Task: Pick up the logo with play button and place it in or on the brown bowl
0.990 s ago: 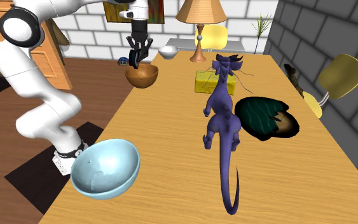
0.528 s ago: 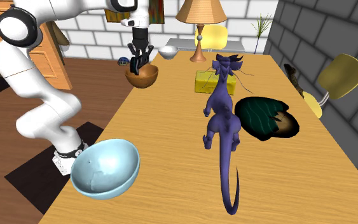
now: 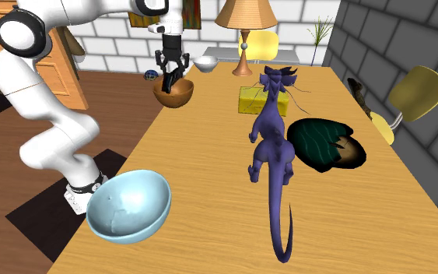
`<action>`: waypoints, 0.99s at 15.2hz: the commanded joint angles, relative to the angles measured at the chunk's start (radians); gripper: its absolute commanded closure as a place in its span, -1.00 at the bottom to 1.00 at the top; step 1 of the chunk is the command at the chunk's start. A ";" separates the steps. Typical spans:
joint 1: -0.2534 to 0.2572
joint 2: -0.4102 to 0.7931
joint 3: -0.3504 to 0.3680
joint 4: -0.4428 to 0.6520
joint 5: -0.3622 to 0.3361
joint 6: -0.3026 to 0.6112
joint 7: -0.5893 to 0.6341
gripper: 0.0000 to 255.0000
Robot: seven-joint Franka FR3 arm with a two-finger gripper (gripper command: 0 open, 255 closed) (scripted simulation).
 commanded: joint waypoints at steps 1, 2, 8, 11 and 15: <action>0.000 0.000 0.000 0.000 0.000 0.000 0.000 -1.00; 0.000 0.000 0.000 0.000 0.000 0.000 0.000 -1.00; -0.053 0.106 0.087 0.196 -0.070 -0.123 0.067 -1.00; -0.052 0.106 0.086 0.196 -0.070 -0.123 0.067 -1.00; -0.052 0.106 0.086 0.196 -0.070 -0.123 0.067 -1.00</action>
